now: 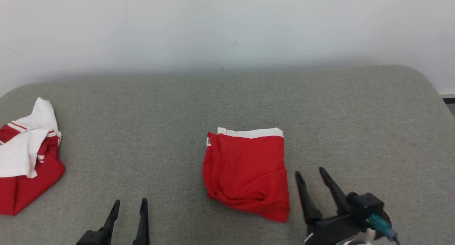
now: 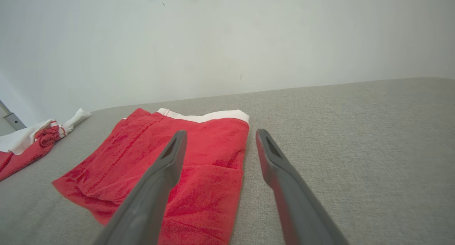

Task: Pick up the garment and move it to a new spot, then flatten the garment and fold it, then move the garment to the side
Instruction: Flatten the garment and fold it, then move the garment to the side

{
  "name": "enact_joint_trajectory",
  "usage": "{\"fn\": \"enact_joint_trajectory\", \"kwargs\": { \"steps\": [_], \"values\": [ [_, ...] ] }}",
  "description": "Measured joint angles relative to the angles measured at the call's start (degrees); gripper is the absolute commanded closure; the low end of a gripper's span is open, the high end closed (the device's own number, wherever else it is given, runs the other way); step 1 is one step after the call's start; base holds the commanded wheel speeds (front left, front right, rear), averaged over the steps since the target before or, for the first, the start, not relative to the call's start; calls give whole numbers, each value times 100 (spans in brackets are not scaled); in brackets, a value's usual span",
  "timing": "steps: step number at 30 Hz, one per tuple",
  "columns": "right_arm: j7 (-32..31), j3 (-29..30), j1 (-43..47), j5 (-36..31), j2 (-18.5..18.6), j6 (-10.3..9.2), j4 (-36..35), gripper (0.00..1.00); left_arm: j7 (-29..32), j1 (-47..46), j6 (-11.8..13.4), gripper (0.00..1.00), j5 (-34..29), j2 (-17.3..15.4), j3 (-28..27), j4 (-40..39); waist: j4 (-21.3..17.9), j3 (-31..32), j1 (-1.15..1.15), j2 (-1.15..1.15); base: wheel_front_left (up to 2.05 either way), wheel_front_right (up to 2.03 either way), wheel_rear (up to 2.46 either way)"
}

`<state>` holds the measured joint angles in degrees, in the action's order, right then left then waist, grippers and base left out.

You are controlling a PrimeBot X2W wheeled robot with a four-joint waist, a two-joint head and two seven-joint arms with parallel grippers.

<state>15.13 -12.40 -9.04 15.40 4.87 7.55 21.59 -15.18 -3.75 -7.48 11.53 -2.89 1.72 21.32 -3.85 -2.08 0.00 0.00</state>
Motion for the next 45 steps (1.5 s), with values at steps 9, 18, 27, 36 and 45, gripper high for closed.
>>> {"fn": "enact_joint_trajectory", "kwargs": {
  "steps": [9, 18, 27, 36, 45],
  "values": [
    [0, 715, 372, -319, -124, 0, -46, 0, 9, 239, 43, 0, -98, -1, -170, -137, -154, 122, 0, 0, 0, 0, 0],
    [0, 886, 586, -341, -185, 0, 32, 0, 9, 578, 151, 0, -162, 1, -219, -387, -289, 253, 0, 0, 0, 0, 0],
    [0, 801, 581, -214, -187, 0, 47, 0, 9, 604, 193, 0, -141, 0, -105, -413, -240, 212, 0, 0, 0, 0, 0],
    [0, 314, -142, 261, -190, 0, 421, 0, 9, 397, 219, 0, -67, 2, 164, -405, -48, -141, 0, 0, 0, 0, 0],
    [0, 30, -981, 680, -193, 0, 1836, 0, 10, 157, 245, 0, 12, 0, 368, -341, 305, -516, 0, 1, 0, 0, 0]
  ]
}}
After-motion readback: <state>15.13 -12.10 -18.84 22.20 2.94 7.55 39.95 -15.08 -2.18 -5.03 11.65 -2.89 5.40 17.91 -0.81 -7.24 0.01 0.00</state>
